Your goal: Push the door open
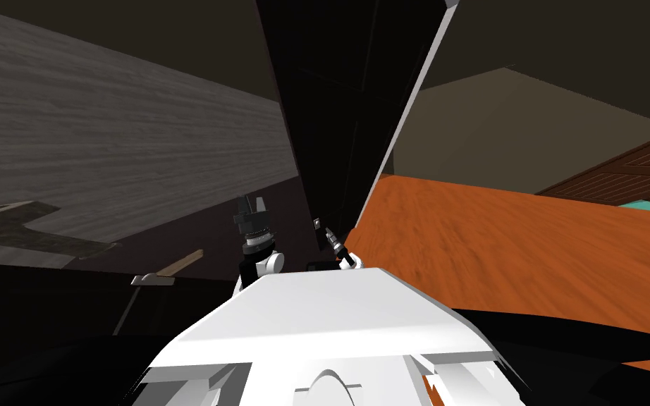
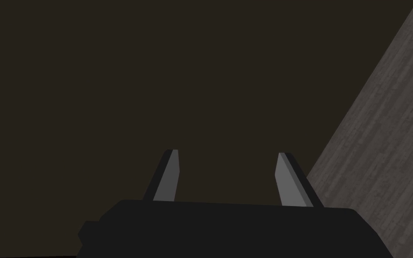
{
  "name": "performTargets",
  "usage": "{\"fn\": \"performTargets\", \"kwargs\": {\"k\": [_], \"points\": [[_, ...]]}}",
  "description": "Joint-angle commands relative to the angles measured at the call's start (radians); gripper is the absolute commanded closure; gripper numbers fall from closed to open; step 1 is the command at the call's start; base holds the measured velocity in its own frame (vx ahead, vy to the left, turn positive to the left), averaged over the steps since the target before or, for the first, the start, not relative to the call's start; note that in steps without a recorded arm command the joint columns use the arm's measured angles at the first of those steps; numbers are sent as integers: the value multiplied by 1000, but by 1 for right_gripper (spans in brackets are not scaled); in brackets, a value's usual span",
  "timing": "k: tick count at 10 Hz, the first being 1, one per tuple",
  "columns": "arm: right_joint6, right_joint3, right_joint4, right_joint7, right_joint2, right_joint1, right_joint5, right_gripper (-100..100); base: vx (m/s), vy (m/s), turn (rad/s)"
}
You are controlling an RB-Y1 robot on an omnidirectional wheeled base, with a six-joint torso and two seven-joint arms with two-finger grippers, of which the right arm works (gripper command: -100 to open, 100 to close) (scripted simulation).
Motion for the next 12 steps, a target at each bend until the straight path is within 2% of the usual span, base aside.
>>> {"fn": "performTargets", "kwargs": {"k": [1,3,4,8,12], "points": [[5,6,-10,-4,5,4,0,-100,-242,-52,-29],[6,7,-13,-4,5,5,0,-100,-153,-44,-16],[2,3,-10,-2,4,6,-1,-100,72,71,36],[-8,-5,0,4,6,4,-2,-100,187,111,23],[-19,-15,11,10,16,3,-4,-100,188,116,25]]}}
